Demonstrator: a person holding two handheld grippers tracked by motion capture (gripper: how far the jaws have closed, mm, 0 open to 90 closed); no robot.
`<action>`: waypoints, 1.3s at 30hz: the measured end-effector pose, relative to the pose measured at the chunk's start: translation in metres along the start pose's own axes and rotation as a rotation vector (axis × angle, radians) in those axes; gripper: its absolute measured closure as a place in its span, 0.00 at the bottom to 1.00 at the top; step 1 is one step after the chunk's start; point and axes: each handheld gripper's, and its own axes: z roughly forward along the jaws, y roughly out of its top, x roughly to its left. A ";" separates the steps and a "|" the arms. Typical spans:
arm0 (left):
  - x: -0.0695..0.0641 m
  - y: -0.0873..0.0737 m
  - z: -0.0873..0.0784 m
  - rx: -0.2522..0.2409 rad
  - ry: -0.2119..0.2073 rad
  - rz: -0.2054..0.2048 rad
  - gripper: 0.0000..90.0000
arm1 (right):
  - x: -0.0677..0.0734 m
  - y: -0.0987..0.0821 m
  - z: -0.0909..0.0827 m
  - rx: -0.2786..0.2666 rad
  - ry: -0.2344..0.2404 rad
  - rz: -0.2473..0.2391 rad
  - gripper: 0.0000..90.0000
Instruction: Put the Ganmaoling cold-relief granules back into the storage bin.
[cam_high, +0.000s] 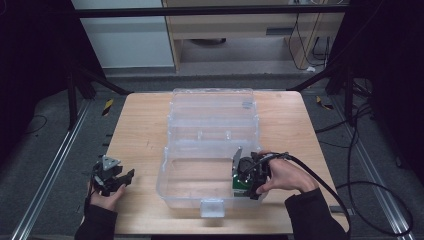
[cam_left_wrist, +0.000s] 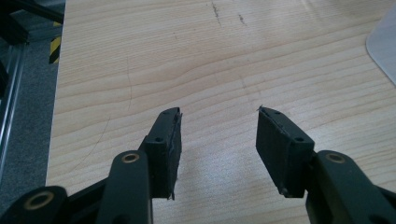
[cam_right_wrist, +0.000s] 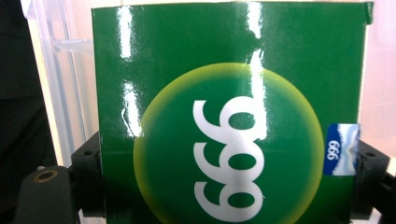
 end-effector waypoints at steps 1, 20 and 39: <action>0.000 0.000 0.000 0.000 0.000 0.000 0.55 | 0.000 0.000 0.001 0.008 0.000 0.002 0.17; 0.001 0.000 0.000 0.006 -0.005 0.002 0.55 | 0.002 -0.003 -0.005 -0.006 -0.019 0.013 0.15; -0.001 0.001 -0.001 0.001 -0.006 0.002 0.55 | 0.001 -0.055 -0.062 -0.337 -0.189 0.275 0.07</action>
